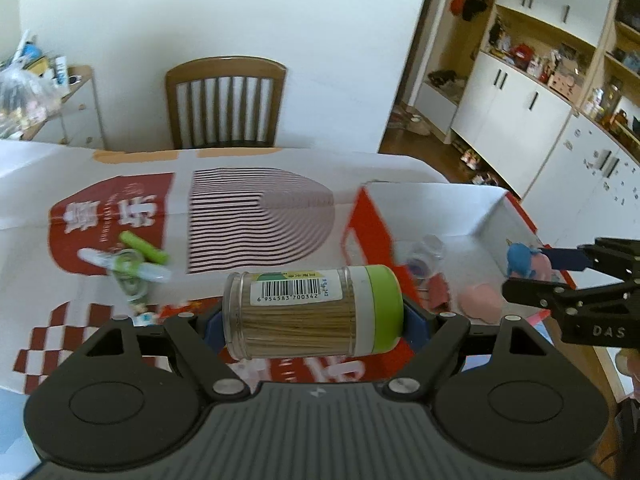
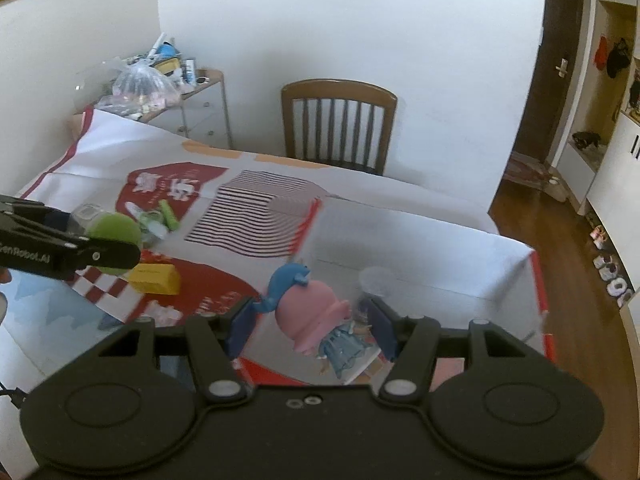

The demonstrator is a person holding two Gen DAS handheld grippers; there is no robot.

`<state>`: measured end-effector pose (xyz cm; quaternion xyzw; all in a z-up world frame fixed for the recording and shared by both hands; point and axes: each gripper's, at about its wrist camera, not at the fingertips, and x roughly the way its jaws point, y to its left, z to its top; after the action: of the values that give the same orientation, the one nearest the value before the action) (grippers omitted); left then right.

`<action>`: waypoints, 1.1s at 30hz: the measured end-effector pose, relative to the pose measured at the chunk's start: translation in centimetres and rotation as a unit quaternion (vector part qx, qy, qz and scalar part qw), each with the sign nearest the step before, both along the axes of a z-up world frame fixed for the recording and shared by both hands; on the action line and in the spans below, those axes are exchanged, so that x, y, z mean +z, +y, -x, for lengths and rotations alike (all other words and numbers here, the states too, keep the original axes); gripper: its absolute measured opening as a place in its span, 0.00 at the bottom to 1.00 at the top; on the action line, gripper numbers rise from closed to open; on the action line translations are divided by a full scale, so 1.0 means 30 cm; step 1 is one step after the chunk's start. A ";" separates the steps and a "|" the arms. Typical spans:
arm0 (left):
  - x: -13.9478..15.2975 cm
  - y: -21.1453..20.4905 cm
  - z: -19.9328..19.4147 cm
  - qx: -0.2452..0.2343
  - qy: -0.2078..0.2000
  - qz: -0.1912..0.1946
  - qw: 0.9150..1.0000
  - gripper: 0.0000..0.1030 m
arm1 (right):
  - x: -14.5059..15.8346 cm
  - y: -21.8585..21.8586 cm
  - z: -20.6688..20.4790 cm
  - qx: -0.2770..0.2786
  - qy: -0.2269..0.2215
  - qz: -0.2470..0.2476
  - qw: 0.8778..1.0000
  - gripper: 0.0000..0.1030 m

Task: Organize rigid objects
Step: 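Carry the toothpick jar and pink figurine with both tools down into the shoebox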

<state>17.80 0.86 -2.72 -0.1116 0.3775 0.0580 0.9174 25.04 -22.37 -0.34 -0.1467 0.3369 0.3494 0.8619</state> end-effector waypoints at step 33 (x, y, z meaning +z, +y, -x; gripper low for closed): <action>-0.269 -0.541 -0.512 -0.072 0.164 -0.039 0.983 0.81 | -0.229 -0.175 -0.505 -0.021 0.062 0.054 0.996 0.59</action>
<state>33.17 -15.37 -10.79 -0.0376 0.5271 0.0239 0.8486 40.18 -27.61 -7.22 -0.1642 0.4109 0.3211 0.8373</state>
